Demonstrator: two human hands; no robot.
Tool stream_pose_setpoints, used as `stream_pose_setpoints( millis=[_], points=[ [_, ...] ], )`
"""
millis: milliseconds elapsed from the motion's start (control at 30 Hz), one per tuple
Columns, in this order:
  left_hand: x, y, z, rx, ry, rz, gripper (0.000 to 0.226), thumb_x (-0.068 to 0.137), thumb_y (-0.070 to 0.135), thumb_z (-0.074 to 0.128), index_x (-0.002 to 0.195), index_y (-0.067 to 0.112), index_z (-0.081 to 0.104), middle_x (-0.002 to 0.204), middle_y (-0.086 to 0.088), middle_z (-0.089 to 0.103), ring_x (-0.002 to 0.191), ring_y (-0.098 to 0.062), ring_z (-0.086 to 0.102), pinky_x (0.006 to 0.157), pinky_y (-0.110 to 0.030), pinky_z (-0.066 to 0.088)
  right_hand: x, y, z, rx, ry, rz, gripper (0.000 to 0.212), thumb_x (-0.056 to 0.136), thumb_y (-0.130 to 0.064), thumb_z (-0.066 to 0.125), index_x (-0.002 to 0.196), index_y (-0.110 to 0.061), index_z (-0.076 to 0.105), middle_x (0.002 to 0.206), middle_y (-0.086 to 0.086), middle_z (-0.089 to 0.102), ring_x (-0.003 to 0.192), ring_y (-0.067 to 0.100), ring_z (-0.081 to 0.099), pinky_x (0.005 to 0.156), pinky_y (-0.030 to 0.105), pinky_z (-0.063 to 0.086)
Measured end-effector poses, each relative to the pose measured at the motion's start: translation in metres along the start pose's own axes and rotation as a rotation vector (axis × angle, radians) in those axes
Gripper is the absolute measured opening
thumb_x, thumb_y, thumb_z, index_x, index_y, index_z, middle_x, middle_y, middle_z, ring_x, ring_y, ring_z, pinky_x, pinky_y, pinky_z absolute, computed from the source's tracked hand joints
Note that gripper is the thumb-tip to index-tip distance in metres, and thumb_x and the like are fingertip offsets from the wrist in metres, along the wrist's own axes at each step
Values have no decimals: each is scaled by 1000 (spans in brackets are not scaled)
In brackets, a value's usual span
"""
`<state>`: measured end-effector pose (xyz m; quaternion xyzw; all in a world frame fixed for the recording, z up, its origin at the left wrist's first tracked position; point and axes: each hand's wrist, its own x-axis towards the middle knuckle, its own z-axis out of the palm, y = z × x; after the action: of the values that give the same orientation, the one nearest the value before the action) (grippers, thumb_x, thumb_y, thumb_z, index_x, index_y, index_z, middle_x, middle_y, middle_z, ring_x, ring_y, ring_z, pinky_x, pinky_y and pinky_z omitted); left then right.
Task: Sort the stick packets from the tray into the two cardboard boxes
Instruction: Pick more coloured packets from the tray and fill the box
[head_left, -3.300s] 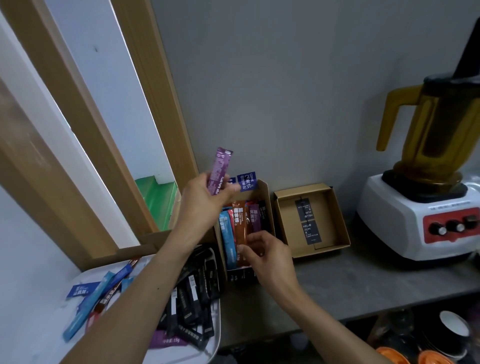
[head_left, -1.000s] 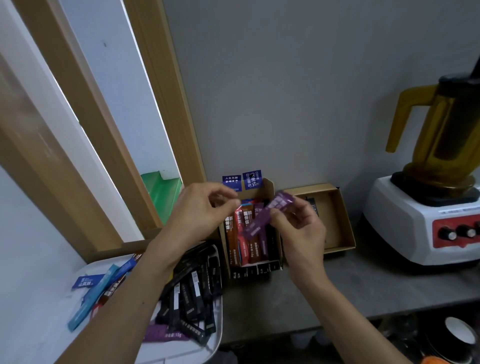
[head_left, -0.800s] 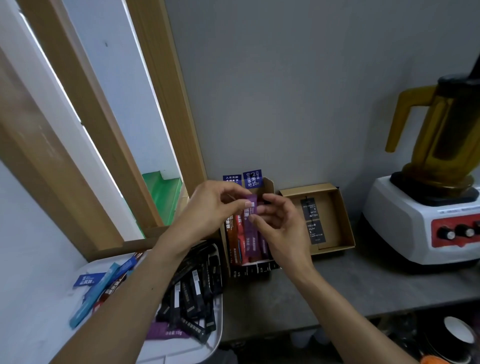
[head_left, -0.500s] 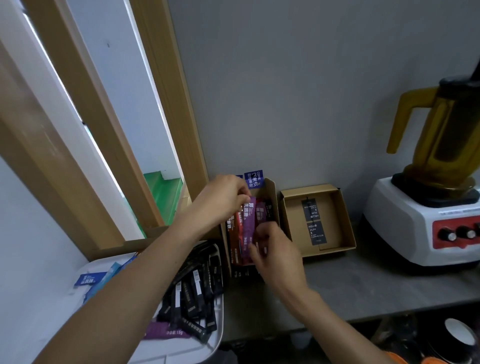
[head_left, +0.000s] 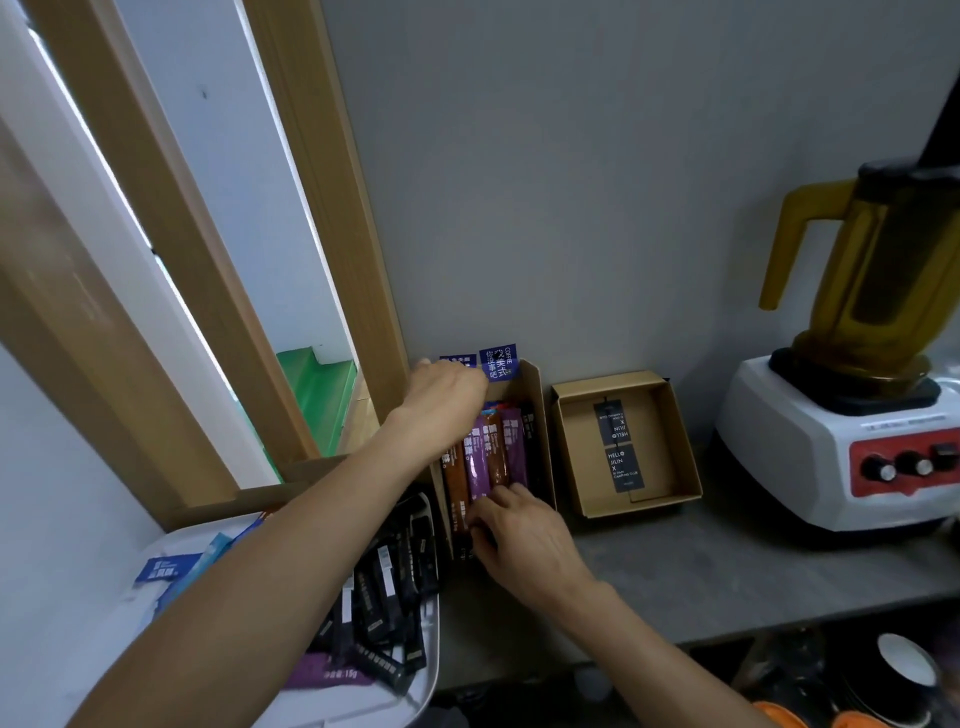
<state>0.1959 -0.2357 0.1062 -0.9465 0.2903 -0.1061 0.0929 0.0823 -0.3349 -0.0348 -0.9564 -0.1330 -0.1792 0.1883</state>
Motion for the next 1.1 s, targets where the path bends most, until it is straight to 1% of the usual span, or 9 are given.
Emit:
stream_pose_setpoints(
  millis=[233, 367, 533, 633, 700, 767, 833, 933, 1100],
  points=[
    [-4, 1, 6, 118, 73, 41, 6, 92, 15, 72, 97, 18, 69, 88, 0, 66, 88, -22, 63, 88, -38, 40, 1, 2, -1, -36, -30, -1, 23, 98, -37, 58, 119, -28, 62, 126, -3, 65, 116, 18, 59, 94, 35, 55],
    [-8, 0, 7, 126, 124, 66, 16, 89, 27, 78, 100, 20, 69, 94, 1, 70, 93, -20, 65, 92, -39, 41, 0, 0, -3, -37, -13, -26, 23, 97, -39, 55, 116, -30, 65, 124, -5, 65, 116, 16, 57, 93, 33, 53],
    [-21, -11, -2, -14, 354, 162, 19, 94, 34, 69, 111, 26, 69, 110, 5, 69, 106, -17, 59, 94, -37, 41, 2, 3, -9, -20, -40, -38, 25, 98, -37, 56, 121, -32, 65, 131, -7, 62, 122, 13, 54, 99, 33, 50],
    [-47, -35, -5, -149, 500, 262, 17, 92, 30, 68, 106, 20, 72, 102, 2, 69, 96, -18, 61, 82, -33, 47, -2, -1, -15, 13, 5, -23, 21, 94, -36, 59, 112, -32, 69, 119, -10, 66, 111, 11, 58, 90, 29, 53],
    [-71, -56, 1, -186, 563, 261, 12, 91, 26, 69, 99, 17, 72, 95, 1, 69, 87, -15, 60, 72, -26, 45, -6, -9, -20, 56, 68, -3, 17, 91, -33, 63, 106, -29, 70, 110, -11, 67, 102, 9, 61, 82, 25, 54],
    [-99, -77, 11, -249, 541, 193, 8, 93, 25, 71, 96, 18, 71, 91, 4, 67, 81, -9, 56, 68, -21, 43, -8, -23, -22, 131, 90, -4, 15, 90, -30, 66, 104, -29, 69, 107, -12, 65, 97, 6, 62, 76, 24, 56],
    [-127, -95, 27, -311, 447, 88, 9, 95, 32, 70, 96, 23, 69, 87, 10, 66, 75, -4, 53, 65, -15, 36, -6, -41, -20, 222, 72, -47, 15, 90, -28, 68, 105, -29, 69, 105, -13, 64, 92, 5, 62, 73, 22, 55],
    [-166, -114, 52, -375, 245, -107, 12, 95, 43, 66, 96, 31, 68, 81, 19, 61, 72, -2, 54, 60, -22, 38, 3, -66, -8, 281, 5, -125, 22, 90, -26, 71, 112, -27, 69, 108, -14, 65, 92, 3, 62, 74, 17, 53],
    [-218, -140, 92, -318, 92, -581, 12, 95, 40, 65, 98, 30, 70, 95, 11, 66, 92, -15, 63, 68, -31, 43, 45, -109, 23, 196, -60, -68, 17, 96, -38, 62, 106, -25, 69, 97, -8, 68, 86, 14, 65, 67, 32, 53]
  ],
)
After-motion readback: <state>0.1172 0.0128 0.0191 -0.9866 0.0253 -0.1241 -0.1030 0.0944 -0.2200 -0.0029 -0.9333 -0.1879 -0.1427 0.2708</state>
